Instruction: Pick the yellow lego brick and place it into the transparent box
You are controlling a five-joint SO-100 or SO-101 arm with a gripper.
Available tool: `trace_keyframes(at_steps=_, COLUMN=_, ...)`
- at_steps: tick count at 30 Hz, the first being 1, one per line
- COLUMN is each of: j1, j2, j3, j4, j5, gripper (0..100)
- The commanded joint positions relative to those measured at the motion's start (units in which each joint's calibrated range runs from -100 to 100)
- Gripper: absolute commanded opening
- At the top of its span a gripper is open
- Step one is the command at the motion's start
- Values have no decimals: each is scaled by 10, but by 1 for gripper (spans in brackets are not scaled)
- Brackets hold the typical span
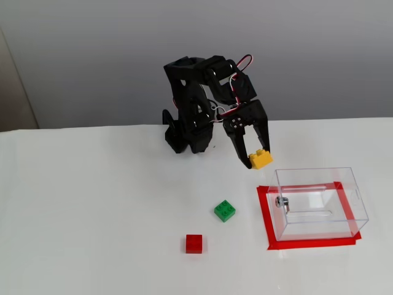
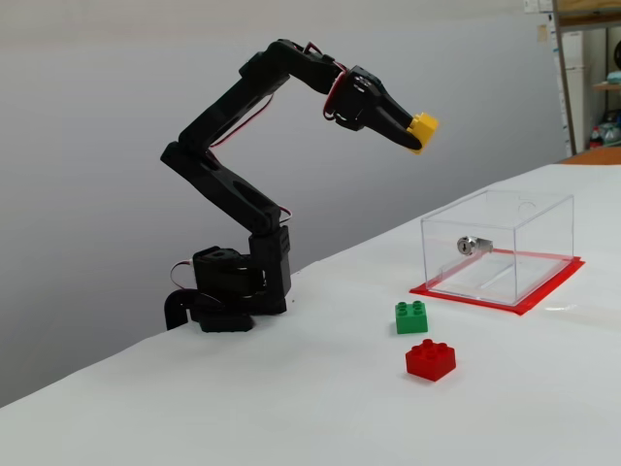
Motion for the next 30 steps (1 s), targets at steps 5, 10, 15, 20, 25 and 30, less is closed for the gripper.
trace_keyframes(at_steps=5, j1=-133, j2=16, j3=-12, j4=-42, j5=3, gripper=2)
trace_keyframes(at_steps=10, j1=-192, j2=73, j3=-20, j4=-61, j5=3, gripper=2)
trace_keyframes(at_steps=15, j1=-231, j2=121, j3=-20, j4=-112, j5=3, gripper=2)
trace_keyframes(at_steps=20, j1=-245, j2=169, j3=-20, j4=-162, j5=3, gripper=2)
trace_keyframes(at_steps=25, j1=-243, j2=219, j3=-21, j4=-185, j5=3, gripper=2)
trace_keyframes(at_steps=30, j1=-231, j2=273, j3=-21, j4=-226, j5=3, gripper=2)
